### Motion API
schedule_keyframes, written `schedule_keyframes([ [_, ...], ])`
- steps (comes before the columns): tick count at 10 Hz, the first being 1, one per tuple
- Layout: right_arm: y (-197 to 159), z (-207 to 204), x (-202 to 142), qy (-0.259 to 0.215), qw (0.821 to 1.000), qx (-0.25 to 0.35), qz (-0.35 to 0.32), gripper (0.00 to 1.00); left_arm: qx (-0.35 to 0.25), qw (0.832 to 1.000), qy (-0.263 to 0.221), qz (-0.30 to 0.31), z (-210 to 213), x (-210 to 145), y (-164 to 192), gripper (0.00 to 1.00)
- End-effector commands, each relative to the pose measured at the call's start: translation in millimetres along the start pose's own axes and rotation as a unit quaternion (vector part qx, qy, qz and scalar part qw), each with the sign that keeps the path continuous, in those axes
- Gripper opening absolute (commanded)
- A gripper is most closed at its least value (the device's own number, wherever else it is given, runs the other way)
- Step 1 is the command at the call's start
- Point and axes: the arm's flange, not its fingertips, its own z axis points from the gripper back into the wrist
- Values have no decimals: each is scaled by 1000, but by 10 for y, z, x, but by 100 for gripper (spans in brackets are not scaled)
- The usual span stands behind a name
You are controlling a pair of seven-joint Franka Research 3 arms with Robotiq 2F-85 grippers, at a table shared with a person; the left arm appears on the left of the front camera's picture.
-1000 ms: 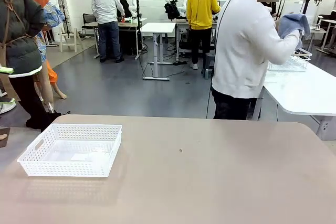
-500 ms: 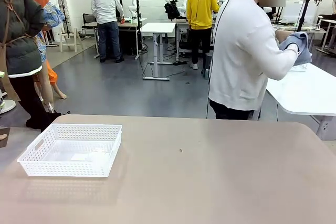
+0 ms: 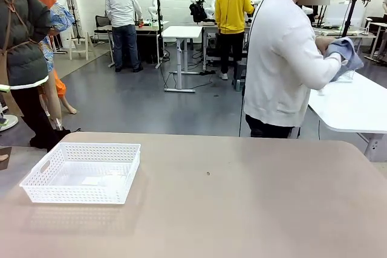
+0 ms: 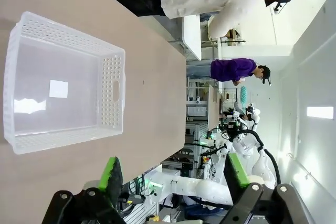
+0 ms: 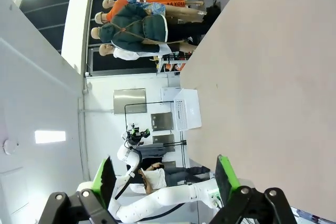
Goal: Clean and organize the cups into the basket.
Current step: Pick up the Organizing basket and move it to the center of the table, then pick up the Reusable plastic cup from the right side of the table and place it inside the Organizing basket.
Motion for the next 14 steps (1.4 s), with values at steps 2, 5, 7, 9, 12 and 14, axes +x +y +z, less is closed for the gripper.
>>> schedule_keyframes([
  [2,-18,-33,-54,12,1000,-8,-5,100,-5,1000,3,-1,22,-5,-8,100],
  [5,-18,-33,-54,12,1000,-8,-5,100,-5,1000,3,-1,22,-5,-8,100],
  [7,-18,-33,-54,12,1000,-8,-5,100,-5,1000,3,-1,22,-5,-8,100],
  [9,-18,-33,-54,12,1000,-8,-5,100,-5,1000,3,-1,22,-5,-8,100],
  [12,-18,-33,-54,12,1000,-8,-5,100,-5,1000,3,-1,22,-5,-8,100],
  [14,-18,-33,-54,12,1000,-8,-5,100,-5,1000,3,-1,22,-5,-8,100],
])
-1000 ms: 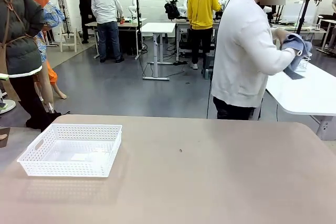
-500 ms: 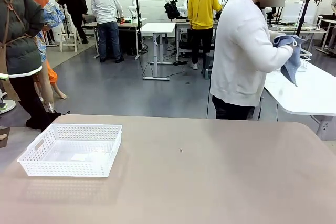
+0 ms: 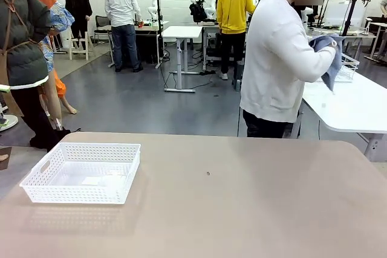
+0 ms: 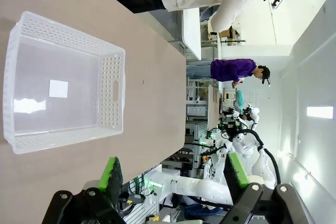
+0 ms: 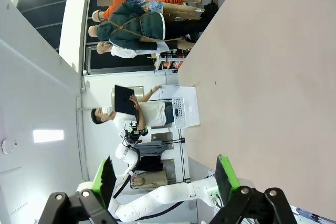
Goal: Clean and organize the cups into the basket.
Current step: Pick up the Organizing basket and move it to the center of the table, then pick up the Reusable plastic cup from the right side of the table and place it inside the Organizing basket.
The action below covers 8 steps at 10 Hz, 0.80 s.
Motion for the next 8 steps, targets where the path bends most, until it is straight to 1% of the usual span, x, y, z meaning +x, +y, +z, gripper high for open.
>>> schedule_keyframes([
  [1,-16,13,-48,6,1000,-2,-3,100,-4,1000,2,-1,23,-5,-9,100],
  [8,-16,13,-48,6,1000,-2,-3,100,-4,1000,2,-1,23,-5,-9,100],
])
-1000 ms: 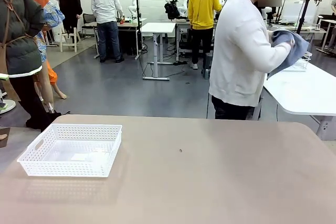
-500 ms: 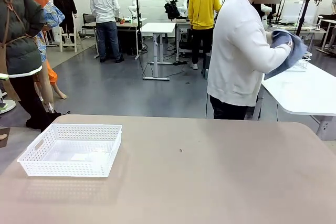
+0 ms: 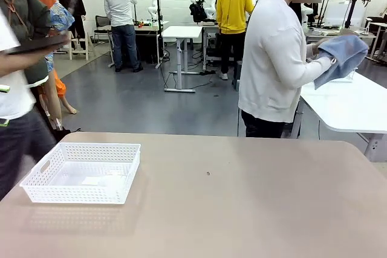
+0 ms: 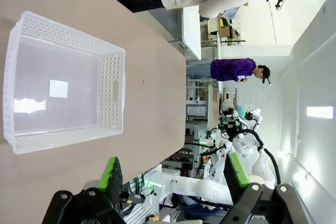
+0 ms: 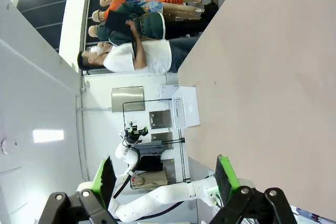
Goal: Clean and organize the cups into the basket.
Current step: Pick up the Organizing basket and move it to the center of the table, then pick up the Reusable plastic cup from the right side of the table and place it inside the Organizing basket.
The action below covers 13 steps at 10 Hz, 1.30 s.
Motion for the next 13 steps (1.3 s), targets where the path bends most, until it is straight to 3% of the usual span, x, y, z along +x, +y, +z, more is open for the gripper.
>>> schedule_keyframes([
  [1,-16,13,-48,6,1000,-2,-3,100,-4,1000,2,-1,23,-5,-9,100],
  [13,-16,13,-48,6,1000,-2,-3,100,-4,1000,2,-1,23,-5,-9,100],
])
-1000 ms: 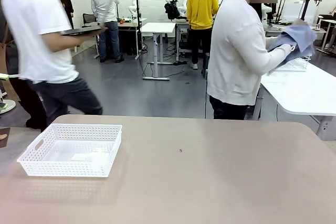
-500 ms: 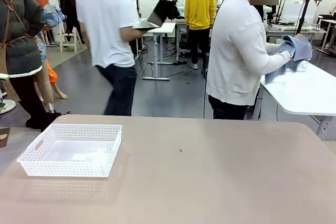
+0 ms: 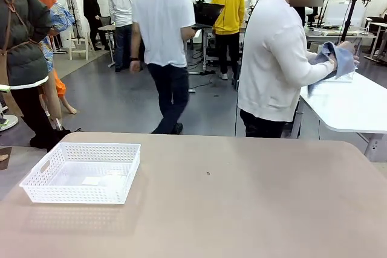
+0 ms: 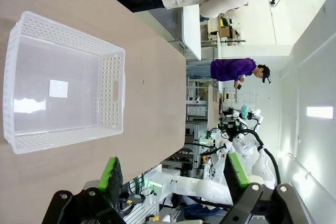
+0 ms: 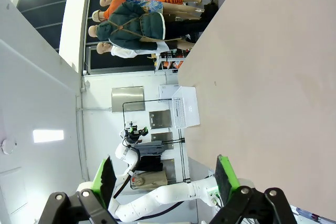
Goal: Clean and organize the cups into the basket.
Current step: Pick up the Organizing basket and move it to the center of the table, then pick up the Reusable plastic cup from the right side of the table and place it inside the Organizing basket.
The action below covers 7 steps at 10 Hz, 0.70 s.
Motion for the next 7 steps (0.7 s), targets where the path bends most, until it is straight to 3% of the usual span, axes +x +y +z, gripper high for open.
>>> schedule_keyframes([
  [1,-16,13,-48,6,1000,-2,-3,100,-4,1000,2,-1,23,-5,-9,100],
  [7,-16,13,-48,6,1000,-2,-3,100,-4,1000,2,-1,23,-5,-9,100],
])
